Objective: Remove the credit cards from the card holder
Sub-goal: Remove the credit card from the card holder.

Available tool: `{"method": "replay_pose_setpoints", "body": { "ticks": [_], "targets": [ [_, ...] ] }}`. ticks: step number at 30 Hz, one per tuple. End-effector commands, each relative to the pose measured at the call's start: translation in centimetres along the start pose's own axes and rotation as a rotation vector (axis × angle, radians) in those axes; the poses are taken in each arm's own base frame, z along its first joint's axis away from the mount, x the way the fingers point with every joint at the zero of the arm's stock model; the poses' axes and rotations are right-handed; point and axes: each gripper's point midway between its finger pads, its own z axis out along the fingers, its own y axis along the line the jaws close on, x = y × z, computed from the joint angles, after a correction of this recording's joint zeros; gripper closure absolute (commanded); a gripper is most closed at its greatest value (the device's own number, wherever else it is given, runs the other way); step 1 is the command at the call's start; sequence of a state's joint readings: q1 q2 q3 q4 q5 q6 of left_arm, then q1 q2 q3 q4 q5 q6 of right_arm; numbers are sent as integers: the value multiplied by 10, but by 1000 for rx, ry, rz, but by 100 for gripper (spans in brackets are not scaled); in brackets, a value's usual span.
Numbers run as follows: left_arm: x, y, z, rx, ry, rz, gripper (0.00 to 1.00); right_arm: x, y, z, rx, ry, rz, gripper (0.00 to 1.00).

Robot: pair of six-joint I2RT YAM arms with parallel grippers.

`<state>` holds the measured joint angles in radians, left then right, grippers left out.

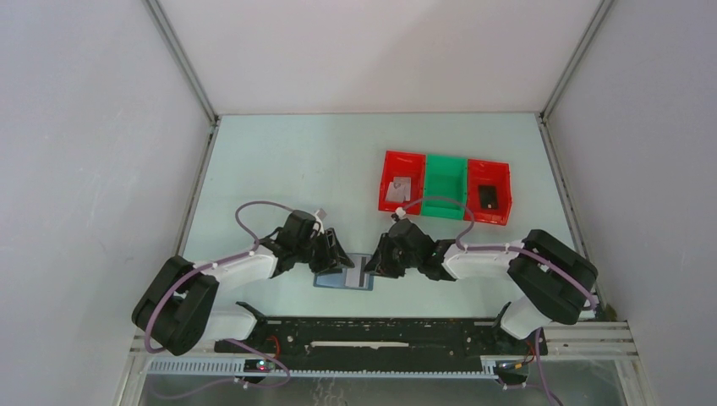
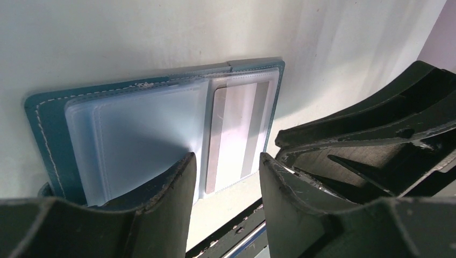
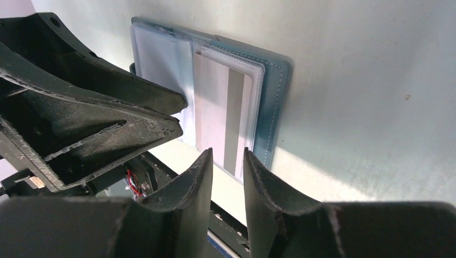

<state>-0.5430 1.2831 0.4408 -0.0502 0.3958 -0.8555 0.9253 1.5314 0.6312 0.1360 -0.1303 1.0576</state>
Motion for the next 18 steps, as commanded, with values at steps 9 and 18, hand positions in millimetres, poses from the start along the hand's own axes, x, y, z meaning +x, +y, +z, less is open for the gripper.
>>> {"method": "replay_pose_setpoints", "body": {
  "ticks": [9, 18],
  "targets": [
    [-3, -3, -3, -3, -15, 34, 48, 3, 16, 12, -49, 31, -20, 65],
    [-4, -4, -2, -3, -12, 36, 48, -10, 16, -1, -23, -41, -39, 64]
  ]
}}
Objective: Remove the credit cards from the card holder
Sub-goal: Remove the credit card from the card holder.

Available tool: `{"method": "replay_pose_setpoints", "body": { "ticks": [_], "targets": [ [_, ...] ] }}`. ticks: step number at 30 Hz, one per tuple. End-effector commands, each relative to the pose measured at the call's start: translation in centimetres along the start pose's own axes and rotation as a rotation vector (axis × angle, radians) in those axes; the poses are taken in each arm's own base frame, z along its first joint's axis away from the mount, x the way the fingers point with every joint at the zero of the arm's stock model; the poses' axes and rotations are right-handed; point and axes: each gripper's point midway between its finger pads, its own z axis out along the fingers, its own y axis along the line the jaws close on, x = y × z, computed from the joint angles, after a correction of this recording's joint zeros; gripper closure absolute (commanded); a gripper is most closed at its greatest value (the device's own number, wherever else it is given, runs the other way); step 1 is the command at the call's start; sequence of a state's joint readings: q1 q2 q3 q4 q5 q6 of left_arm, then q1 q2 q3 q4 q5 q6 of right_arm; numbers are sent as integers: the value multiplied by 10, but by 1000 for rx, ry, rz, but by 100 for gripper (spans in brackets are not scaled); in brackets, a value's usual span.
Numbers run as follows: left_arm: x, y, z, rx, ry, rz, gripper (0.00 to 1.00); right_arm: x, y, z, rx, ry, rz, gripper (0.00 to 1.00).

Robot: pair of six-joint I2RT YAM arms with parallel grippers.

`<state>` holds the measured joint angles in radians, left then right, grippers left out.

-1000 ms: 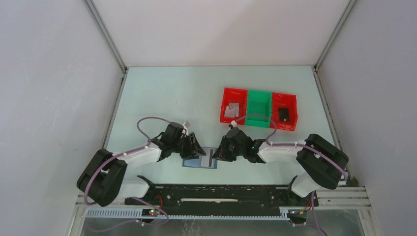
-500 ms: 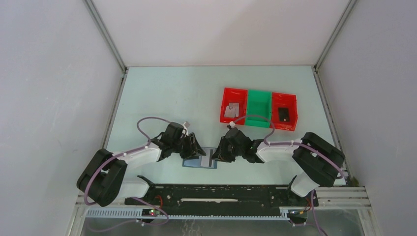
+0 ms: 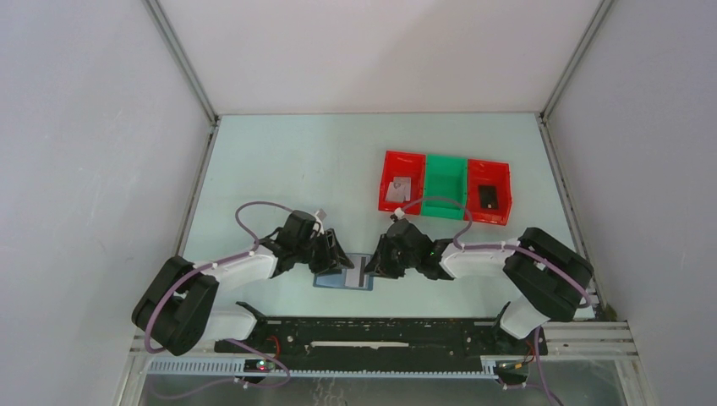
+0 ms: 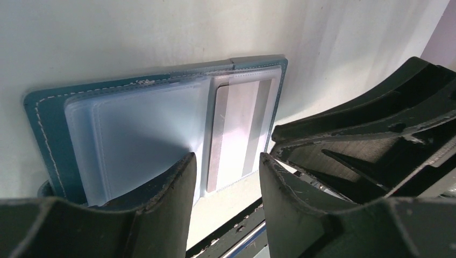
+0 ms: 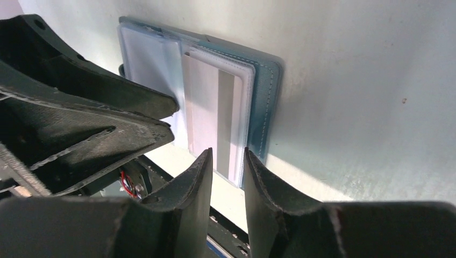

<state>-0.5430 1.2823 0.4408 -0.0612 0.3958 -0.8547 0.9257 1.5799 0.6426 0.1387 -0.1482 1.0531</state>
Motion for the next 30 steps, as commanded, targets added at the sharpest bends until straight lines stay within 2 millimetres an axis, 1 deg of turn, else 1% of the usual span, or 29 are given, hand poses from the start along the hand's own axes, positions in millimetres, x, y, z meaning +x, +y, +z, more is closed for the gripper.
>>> {"method": "replay_pose_setpoints", "body": {
  "ticks": [1, 5, 13, 23, 30],
  "targets": [
    [-6, -6, -2, 6, -19, 40, 48, -16, 25, -11, -49, -74, -42, 63],
    [-6, -6, -1, 6, -15, 40, 48, -16, 31, -11, -66, -65, -54, 63],
    [-6, -6, -2, 4, -17, 40, 48, -11, 32, -2, -79, -28, -45, 64],
    [-5, -5, -2, 3, -17, 41, 48, -6, 22, 9, -55, -6, -32, 64],
    [-5, -4, -1, 1, -12, 44, 50, -5, 22, 11, -62, -3, -32, 65]
  ]
}}
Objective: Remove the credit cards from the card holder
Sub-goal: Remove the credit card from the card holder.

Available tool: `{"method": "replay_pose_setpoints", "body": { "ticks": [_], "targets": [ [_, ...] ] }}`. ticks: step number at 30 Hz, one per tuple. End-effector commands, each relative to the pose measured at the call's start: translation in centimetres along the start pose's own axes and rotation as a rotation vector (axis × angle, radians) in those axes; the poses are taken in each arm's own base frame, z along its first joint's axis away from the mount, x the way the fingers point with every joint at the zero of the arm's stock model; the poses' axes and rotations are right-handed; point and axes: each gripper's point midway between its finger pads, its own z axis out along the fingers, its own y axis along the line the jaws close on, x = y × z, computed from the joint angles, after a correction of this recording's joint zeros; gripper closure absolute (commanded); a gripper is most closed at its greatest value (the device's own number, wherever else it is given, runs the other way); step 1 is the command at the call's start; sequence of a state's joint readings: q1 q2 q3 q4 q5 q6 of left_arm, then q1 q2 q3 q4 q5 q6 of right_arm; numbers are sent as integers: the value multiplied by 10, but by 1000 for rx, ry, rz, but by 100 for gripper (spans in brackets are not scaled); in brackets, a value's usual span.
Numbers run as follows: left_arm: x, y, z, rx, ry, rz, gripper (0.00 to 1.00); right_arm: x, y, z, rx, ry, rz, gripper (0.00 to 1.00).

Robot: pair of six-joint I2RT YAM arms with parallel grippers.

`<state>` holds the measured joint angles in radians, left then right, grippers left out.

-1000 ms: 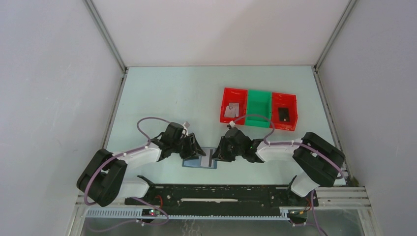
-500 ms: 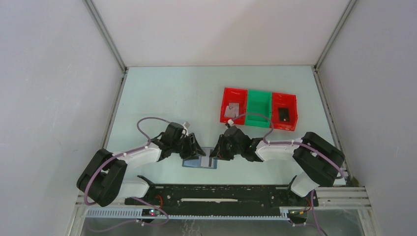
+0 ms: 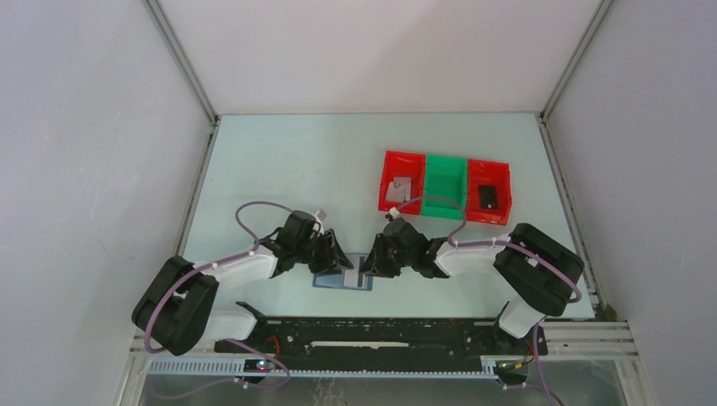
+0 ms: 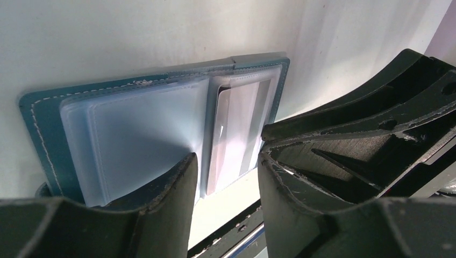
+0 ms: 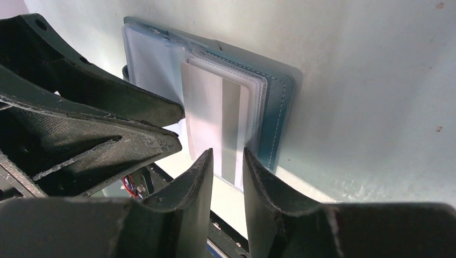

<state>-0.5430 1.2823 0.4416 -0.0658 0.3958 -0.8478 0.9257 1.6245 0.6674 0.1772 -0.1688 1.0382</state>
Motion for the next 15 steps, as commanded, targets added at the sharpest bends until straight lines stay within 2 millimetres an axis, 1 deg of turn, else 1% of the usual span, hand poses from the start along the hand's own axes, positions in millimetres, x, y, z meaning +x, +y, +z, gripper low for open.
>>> {"method": "replay_pose_setpoints", "body": {
  "ticks": [1, 10, 15],
  "targets": [
    [-5, -5, -1, 3, -15, 39, 51, -4, 16, 3, -39, -14, -15, 66],
    [-6, -7, -1, 18, -21, 42, 64, -1, 16, 7, -50, 6, -7, 70],
    [-4, -9, 1, 37, -9, 41, 66, 0, 16, 8, -54, 13, -4, 71]
  ]
}}
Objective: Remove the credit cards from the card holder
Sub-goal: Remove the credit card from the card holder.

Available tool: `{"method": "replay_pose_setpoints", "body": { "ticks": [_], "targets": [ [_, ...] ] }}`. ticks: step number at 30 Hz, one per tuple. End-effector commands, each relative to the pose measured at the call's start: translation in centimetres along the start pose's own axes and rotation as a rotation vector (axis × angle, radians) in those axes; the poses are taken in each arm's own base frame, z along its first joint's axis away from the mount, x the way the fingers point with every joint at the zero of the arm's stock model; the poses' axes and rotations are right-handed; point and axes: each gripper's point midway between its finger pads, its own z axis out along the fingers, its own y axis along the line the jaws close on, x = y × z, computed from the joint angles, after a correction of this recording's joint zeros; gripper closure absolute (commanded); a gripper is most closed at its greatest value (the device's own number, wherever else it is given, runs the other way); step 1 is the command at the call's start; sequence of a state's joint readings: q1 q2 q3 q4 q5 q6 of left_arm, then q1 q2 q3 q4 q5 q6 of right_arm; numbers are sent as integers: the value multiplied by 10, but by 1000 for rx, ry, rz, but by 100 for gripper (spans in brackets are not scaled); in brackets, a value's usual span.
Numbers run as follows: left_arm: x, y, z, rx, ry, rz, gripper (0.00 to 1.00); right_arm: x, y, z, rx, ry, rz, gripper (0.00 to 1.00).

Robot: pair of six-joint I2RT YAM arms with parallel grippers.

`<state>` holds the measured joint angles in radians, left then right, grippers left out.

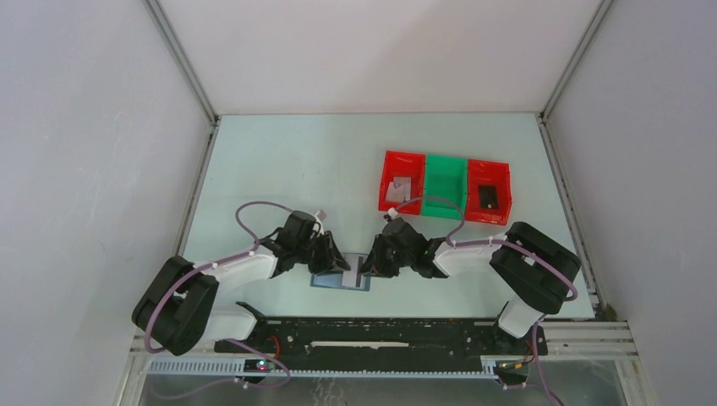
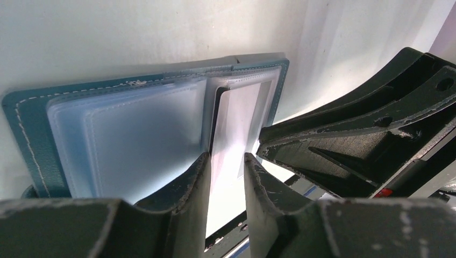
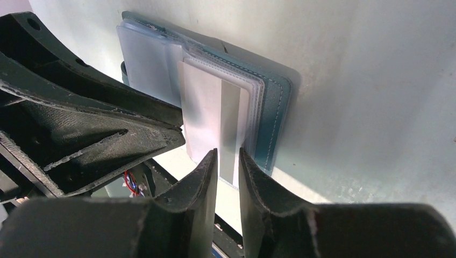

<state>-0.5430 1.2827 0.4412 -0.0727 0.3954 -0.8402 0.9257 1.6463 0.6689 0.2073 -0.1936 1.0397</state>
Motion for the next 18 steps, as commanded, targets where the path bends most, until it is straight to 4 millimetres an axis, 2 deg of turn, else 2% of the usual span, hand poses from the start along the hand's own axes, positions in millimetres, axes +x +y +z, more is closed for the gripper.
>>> {"method": "replay_pose_setpoints", "body": {
  "ticks": [1, 3, 8, 14, 18],
  "targets": [
    [-5, -11, 1, 43, -11, 35, 67, -2, 13, 4, -33, -4, -4, 71],
    [-5, -11, 2, 47, -11, 37, 67, -2, 13, 5, -31, -2, -3, 71],
    [-3, -2, 4, 11, -6, 45, 56, 0, 11, 6, -28, 5, -2, 72],
    [-6, 14, 1, -73, -34, 68, 57, 0, 9, 9, -26, 10, 2, 72],
    [-5, 18, -1, -88, -35, 79, 58, 0, 8, 11, -26, 13, 4, 73]
  ]
}}
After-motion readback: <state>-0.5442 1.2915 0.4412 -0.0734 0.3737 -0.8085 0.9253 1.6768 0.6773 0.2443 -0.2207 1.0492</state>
